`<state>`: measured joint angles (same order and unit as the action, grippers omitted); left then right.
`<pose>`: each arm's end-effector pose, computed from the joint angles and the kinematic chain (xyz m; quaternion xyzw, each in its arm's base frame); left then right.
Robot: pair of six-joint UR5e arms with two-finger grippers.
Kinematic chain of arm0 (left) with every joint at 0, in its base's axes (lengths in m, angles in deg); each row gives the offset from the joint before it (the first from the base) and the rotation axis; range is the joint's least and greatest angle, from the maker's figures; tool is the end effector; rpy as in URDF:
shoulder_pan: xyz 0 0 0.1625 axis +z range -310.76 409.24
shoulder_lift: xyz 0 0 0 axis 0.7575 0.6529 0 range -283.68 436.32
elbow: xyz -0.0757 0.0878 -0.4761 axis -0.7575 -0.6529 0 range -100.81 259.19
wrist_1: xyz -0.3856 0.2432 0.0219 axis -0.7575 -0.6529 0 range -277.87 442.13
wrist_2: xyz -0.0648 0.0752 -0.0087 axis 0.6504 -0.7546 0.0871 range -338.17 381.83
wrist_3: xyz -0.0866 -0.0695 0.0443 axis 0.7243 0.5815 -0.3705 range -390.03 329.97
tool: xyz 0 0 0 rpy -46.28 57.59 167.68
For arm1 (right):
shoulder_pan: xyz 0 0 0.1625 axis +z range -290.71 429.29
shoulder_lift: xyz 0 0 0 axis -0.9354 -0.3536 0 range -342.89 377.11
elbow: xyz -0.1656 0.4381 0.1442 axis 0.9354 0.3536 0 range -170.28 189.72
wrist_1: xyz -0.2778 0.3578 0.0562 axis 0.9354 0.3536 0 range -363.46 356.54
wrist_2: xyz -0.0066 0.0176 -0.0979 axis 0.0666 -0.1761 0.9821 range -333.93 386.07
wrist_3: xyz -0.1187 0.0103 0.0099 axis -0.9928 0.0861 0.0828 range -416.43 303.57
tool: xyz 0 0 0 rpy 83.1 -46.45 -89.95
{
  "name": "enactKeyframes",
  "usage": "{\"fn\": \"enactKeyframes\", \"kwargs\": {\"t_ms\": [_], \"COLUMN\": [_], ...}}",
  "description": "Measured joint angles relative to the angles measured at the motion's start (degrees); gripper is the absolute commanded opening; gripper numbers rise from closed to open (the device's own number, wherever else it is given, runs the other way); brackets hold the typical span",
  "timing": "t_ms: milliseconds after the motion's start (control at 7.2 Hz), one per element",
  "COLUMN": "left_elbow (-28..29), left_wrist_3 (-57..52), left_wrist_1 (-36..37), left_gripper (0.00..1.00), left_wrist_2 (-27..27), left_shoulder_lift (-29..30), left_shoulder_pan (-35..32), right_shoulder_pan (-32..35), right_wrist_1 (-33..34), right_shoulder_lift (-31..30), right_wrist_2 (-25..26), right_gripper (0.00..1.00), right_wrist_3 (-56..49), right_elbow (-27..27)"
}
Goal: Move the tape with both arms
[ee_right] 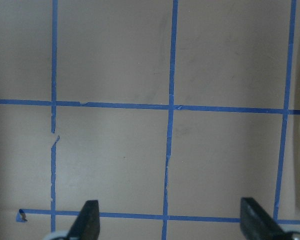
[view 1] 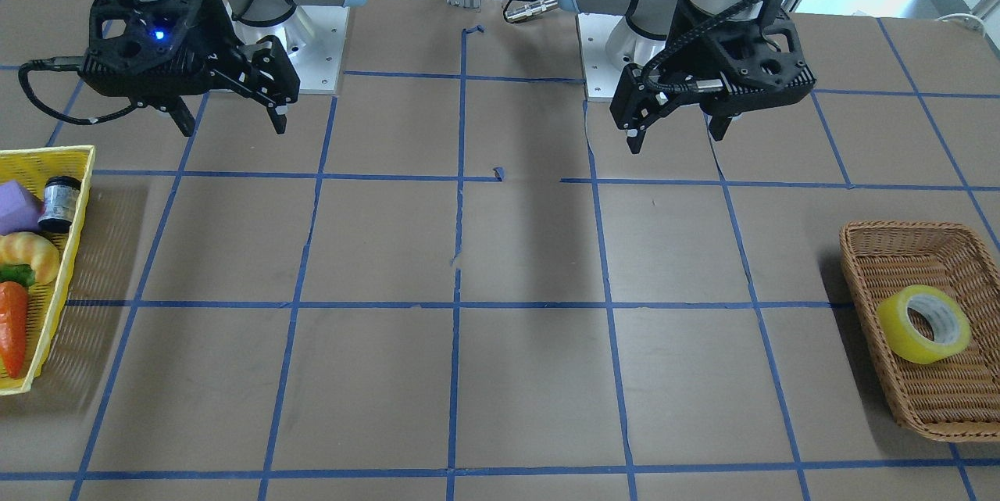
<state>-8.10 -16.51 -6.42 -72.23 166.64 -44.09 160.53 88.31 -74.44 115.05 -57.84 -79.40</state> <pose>-0.1564 -0.5382 0.5584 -0.0898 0.9948 -0.0382 0.0301 0.1468 -0.5280 0.5590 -0.0235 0.9990 -0.0366 0.0089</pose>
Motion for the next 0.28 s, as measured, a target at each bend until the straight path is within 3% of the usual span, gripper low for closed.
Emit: {"fn": "enactKeyframes", "kwargs": {"t_ms": [278], "left_elbow": [0.2], "left_wrist_3": [-3.7], "left_wrist_1": [-0.6], "left_gripper": [1.00], "left_wrist_2": [-0.1], "left_shoulder_lift": [-0.1], "left_shoulder_pan": [0.6], "right_shoulder_pan": [0.0], "right_wrist_1": [-0.1], "right_shoulder_lift": [0.0], "right_wrist_2": [0.4], "right_gripper": [1.00], "right_wrist_3": [0.0], "right_elbow": [0.0]}}
